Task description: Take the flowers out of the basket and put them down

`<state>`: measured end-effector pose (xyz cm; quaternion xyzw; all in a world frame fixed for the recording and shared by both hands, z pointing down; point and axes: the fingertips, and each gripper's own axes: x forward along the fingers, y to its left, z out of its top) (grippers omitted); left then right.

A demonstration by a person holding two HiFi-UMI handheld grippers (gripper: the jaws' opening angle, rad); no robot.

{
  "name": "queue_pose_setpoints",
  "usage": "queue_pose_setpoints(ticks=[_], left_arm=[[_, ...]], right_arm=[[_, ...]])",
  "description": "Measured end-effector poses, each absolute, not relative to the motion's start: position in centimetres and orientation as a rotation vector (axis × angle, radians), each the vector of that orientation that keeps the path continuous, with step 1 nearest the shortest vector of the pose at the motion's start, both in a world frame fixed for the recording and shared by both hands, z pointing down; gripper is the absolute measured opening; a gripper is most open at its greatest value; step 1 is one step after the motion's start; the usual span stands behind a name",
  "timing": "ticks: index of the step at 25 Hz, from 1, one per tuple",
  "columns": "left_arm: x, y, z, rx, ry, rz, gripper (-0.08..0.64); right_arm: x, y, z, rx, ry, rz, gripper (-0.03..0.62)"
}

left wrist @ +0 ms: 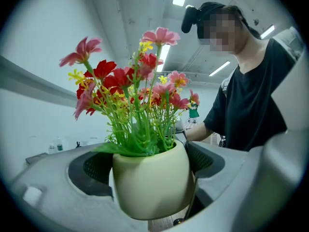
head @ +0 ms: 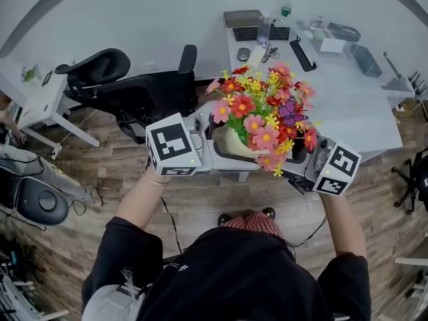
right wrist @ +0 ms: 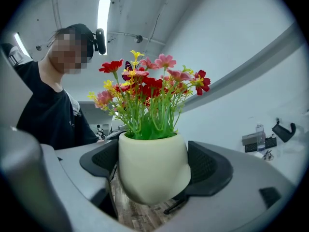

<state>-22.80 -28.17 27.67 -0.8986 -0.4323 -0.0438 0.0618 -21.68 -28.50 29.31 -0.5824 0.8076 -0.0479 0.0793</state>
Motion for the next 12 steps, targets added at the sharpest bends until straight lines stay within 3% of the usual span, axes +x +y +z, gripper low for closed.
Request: queue_pose_setpoints(ticks=[12], left_arm=[[-22.7, -27.5, 28.4, -2.726, -1.294, -0.128, 0.476]], right_arm=[[-21.6, -27.8, 30.0, -1.741, 2.434, -0.148, 0.457]])
